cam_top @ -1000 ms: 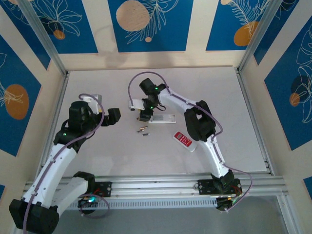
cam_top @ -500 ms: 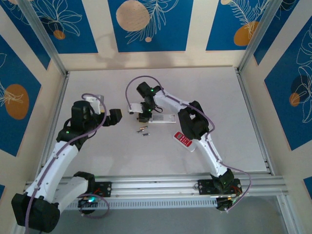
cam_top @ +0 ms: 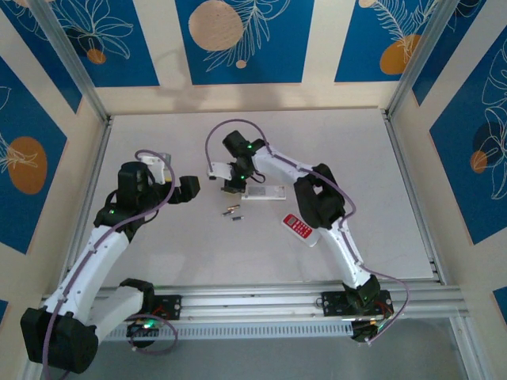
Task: Load the batteries into the remote control
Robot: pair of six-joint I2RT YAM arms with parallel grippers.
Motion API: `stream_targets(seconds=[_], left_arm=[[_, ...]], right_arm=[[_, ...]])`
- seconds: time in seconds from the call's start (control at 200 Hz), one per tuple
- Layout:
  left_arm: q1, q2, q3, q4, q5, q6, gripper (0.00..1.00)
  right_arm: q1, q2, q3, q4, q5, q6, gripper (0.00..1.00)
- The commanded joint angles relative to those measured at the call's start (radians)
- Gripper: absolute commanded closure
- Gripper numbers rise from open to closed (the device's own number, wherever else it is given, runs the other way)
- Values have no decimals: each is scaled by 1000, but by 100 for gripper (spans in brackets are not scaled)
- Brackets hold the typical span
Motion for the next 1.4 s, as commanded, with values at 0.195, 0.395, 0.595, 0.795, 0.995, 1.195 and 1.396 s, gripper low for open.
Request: stream_targets(seconds=[0.195, 0.395, 0.595, 0.795, 0.995, 1.195, 1.396], left_arm=[[2, 76, 16, 160, 176, -70, 0], [-60, 168, 51, 219, 204, -103, 0], [-96, 192, 67, 219, 188, -107, 0], [-97, 180, 57, 181, 170, -93, 0], [-97, 191, 59, 181, 170, -94, 0], [-97, 205, 73, 178, 177, -92, 0], [-97, 199, 62, 178, 176, -96, 0]], right_arm=[[-112, -550, -481, 279, 38, 788, 88], [-279, -651, -676, 204, 22, 1185, 89], [-315, -547, -649, 90, 46, 1259, 89], [-278, -472, -603, 63, 128, 1253, 89], [-241, -411, -560, 35, 203, 1236, 88], [-217, -367, -529, 11, 261, 1234, 87], [-213, -357, -533, 16, 307, 1235, 86]])
